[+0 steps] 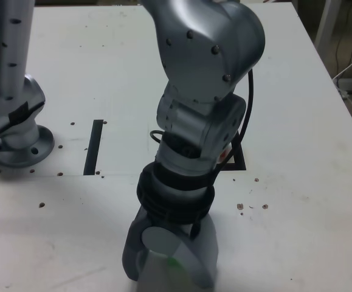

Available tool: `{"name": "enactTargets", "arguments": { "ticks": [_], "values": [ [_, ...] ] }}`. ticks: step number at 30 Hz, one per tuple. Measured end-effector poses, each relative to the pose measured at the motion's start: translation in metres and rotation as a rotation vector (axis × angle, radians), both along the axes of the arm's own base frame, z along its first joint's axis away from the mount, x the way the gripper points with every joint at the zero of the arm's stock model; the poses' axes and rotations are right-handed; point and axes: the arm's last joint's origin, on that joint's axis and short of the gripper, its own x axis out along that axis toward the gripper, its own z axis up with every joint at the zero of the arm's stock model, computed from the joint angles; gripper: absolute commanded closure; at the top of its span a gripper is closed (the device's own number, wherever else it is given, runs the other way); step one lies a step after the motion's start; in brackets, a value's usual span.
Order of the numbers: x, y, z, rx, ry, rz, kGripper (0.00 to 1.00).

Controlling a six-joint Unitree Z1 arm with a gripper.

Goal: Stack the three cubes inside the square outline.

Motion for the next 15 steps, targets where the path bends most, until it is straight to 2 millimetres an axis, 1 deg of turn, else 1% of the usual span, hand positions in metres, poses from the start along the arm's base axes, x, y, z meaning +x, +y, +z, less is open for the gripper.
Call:
{"name": "enactTargets", "arguments": {
  "ticks": [2, 3, 6, 8, 15],
  "values": [
    [0.0003, -0.0002, 0.0000, -0.002, -0.002, -0.001, 0.48],
    [0.0004, -0.0003, 0.0001, -0.002, -0.003, -0.001, 0.56],
    [0.0015, -0.0010, 0.0001, -0.010, -0.013, -0.007, 0.68],
    [0.0026, -0.0017, 0.0000, -0.016, -0.023, -0.011, 0.71],
    [0.0034, -0.0023, -0.0005, -0.023, -0.033, -0.016, 0.72]
  ]
}}
